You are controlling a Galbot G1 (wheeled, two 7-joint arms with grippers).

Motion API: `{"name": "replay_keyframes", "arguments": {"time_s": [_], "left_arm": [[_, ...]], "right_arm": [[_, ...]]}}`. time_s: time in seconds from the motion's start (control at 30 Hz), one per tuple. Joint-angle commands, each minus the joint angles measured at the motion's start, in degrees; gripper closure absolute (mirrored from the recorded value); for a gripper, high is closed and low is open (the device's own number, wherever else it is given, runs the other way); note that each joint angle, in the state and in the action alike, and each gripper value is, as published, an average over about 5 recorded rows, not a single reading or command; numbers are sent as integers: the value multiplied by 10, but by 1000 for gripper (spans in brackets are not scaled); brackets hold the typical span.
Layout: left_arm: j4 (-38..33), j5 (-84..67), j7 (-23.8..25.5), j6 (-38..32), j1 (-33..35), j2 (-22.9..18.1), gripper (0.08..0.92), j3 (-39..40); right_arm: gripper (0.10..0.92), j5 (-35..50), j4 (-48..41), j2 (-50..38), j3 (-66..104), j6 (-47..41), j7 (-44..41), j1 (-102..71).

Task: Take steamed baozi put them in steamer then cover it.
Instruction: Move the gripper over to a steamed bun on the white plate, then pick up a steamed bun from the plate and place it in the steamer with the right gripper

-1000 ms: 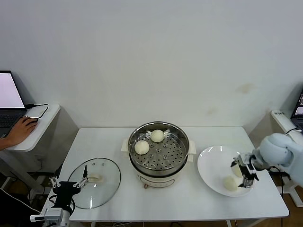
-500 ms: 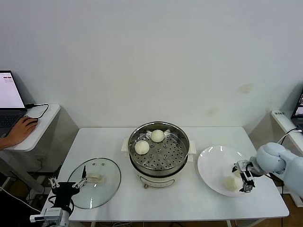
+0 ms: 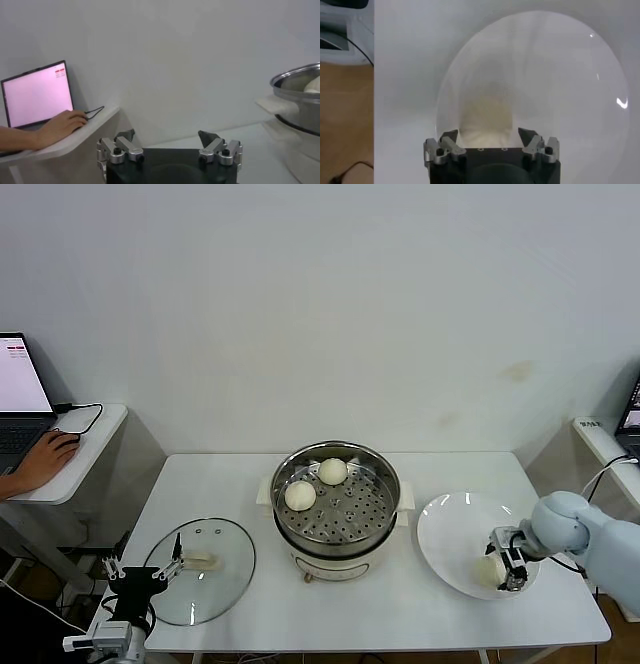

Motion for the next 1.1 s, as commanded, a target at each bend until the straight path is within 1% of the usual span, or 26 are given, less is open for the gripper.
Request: {"name": "replay_keyframes", "arguments": {"time_s": [0.03, 0.37, 0.53, 0.8, 0.93, 1.1], "left_arm": [[-3, 0, 0, 1, -1, 2, 177, -1], [-7, -1, 0, 0, 2, -1, 177, -2], [-13, -4, 0, 1, 3, 2, 177, -6], [-14, -5, 0, 0, 0, 2, 177, -1], [-16, -5, 0, 1, -2, 3, 177, 2], [-19, -5, 0, 1, -1, 4, 177, 2]], "right_arm": [[332, 3, -8, 8, 4, -1, -1, -5], [443, 18, 2, -3, 8, -2, -6, 12], [485, 51, 17, -27, -13, 0, -12, 82], [470, 127, 24, -38, -94, -2, -24, 288], [466, 168, 22, -9, -154, -4, -25, 400], [465, 211, 28, 63, -234, -7, -14, 525]]}}
